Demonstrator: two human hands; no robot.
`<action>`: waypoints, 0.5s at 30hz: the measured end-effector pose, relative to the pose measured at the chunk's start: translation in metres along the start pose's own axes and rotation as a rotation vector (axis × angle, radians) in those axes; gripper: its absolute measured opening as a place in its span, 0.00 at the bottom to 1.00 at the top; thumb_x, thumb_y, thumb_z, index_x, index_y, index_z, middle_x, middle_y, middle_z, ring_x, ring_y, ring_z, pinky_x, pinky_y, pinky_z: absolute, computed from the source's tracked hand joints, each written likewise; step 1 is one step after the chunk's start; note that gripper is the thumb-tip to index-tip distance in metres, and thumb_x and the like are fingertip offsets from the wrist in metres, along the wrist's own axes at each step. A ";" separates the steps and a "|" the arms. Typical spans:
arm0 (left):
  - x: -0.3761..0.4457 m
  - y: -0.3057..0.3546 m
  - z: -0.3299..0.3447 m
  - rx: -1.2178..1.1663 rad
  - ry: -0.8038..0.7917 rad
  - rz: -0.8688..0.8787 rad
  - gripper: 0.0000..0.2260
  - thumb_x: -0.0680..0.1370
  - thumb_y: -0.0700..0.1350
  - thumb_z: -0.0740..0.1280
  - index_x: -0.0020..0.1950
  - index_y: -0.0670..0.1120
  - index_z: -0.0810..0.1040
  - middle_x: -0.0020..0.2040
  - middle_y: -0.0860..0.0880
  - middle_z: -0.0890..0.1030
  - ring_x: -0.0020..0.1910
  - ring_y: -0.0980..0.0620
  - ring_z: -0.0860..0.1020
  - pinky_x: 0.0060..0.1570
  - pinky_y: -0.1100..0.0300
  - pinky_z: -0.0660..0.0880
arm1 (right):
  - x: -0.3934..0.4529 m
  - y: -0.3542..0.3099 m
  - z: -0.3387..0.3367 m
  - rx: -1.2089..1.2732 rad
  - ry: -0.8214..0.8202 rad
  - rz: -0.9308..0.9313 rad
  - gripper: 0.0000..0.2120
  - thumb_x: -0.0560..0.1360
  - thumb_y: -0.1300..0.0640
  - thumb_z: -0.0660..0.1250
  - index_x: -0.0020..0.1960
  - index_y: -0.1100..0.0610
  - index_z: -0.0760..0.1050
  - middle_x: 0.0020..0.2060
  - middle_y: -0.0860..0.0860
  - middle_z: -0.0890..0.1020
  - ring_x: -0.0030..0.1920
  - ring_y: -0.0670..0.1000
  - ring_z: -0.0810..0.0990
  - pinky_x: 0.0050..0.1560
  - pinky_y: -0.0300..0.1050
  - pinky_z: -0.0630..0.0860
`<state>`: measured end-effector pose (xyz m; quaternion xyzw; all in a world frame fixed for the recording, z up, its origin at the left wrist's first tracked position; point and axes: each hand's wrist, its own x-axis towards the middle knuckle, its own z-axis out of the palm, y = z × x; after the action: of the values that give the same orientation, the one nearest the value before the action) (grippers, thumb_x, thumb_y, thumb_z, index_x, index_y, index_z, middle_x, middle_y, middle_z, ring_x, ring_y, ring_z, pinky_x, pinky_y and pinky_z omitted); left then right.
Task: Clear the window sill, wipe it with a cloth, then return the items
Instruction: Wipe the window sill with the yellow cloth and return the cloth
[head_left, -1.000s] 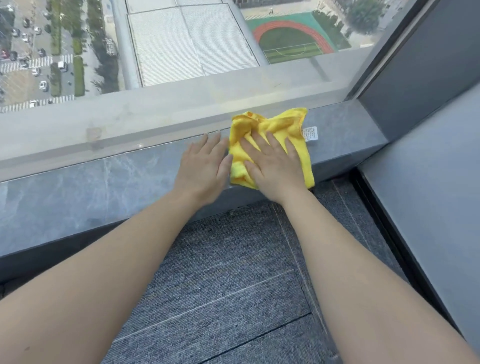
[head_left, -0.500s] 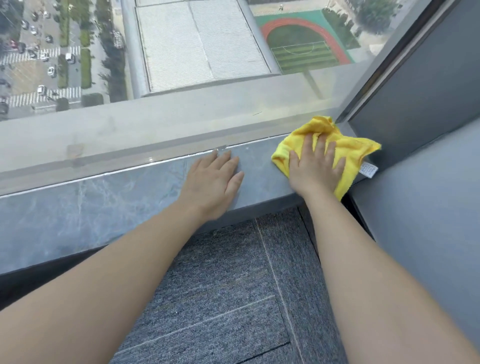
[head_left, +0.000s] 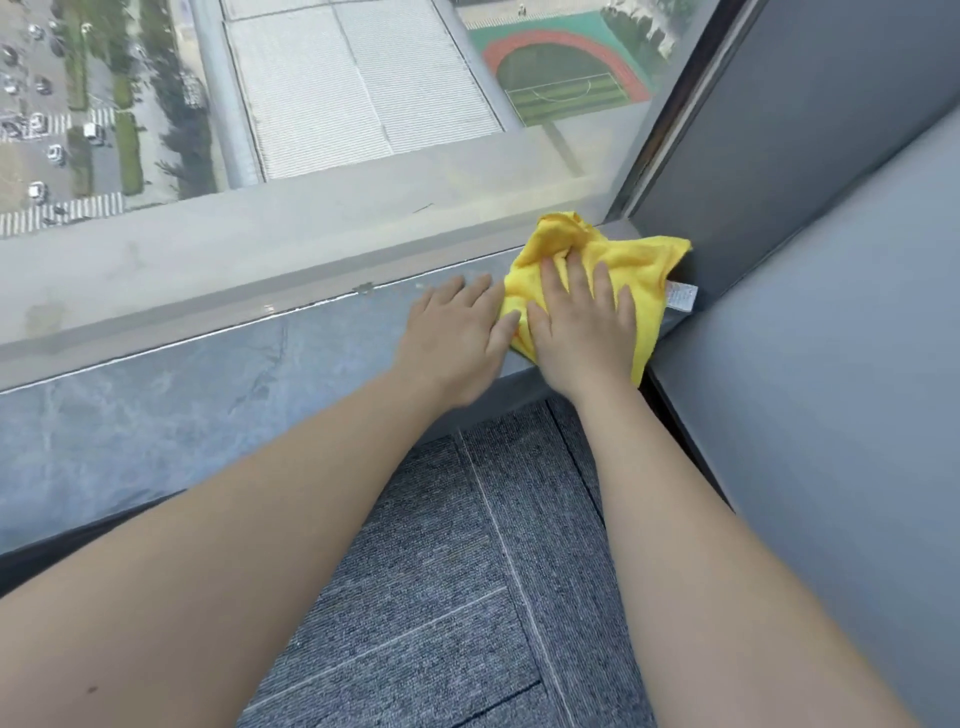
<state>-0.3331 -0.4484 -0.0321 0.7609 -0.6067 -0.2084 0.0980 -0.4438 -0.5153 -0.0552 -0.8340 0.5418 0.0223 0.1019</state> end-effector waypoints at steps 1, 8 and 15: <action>0.002 0.002 0.001 0.003 0.007 -0.001 0.31 0.72 0.55 0.42 0.71 0.45 0.63 0.75 0.47 0.63 0.74 0.46 0.58 0.72 0.50 0.51 | 0.002 0.000 0.000 0.007 -0.007 0.047 0.27 0.80 0.46 0.46 0.76 0.50 0.46 0.78 0.50 0.48 0.77 0.56 0.45 0.75 0.56 0.43; 0.010 0.009 0.012 0.057 0.011 -0.028 0.21 0.80 0.53 0.47 0.71 0.47 0.62 0.76 0.48 0.60 0.75 0.44 0.55 0.73 0.45 0.49 | 0.022 0.016 -0.007 0.055 -0.015 0.185 0.28 0.80 0.46 0.45 0.76 0.53 0.43 0.78 0.53 0.46 0.77 0.56 0.44 0.75 0.54 0.44; 0.018 0.015 0.012 0.030 0.002 -0.050 0.21 0.80 0.52 0.47 0.72 0.49 0.61 0.76 0.51 0.59 0.75 0.46 0.53 0.73 0.42 0.48 | 0.041 0.026 -0.014 0.112 -0.043 0.197 0.27 0.80 0.47 0.45 0.76 0.53 0.44 0.78 0.52 0.46 0.77 0.53 0.45 0.75 0.52 0.47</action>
<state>-0.3484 -0.4678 -0.0407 0.7773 -0.5905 -0.2007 0.0820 -0.4517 -0.5651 -0.0510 -0.7692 0.6191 0.0198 0.1571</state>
